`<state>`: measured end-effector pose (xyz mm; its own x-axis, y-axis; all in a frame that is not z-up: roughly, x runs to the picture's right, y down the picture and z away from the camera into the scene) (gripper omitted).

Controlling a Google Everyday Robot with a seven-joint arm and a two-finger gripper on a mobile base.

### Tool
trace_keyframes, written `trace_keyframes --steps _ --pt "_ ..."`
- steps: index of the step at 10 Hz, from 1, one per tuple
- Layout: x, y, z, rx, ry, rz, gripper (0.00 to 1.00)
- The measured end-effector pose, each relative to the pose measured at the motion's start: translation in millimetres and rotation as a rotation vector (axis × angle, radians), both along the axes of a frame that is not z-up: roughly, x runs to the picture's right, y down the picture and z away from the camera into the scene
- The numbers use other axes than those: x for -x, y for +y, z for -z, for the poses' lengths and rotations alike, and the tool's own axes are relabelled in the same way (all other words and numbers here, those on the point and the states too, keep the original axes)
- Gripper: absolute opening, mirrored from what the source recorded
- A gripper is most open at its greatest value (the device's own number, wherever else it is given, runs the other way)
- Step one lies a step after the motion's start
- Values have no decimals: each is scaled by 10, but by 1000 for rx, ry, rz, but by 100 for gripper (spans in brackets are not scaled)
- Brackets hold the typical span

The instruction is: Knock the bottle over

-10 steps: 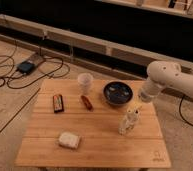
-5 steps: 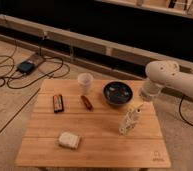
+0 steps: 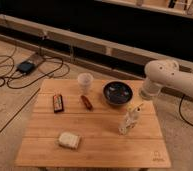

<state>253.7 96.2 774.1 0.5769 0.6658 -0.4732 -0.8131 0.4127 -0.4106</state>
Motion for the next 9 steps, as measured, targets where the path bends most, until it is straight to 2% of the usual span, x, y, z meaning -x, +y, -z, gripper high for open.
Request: trace_keyframes --steps 3,9 --pt "49 -61 44 -24 -7 11 80" --pt "-46 -192 193 -61 26 32 80"
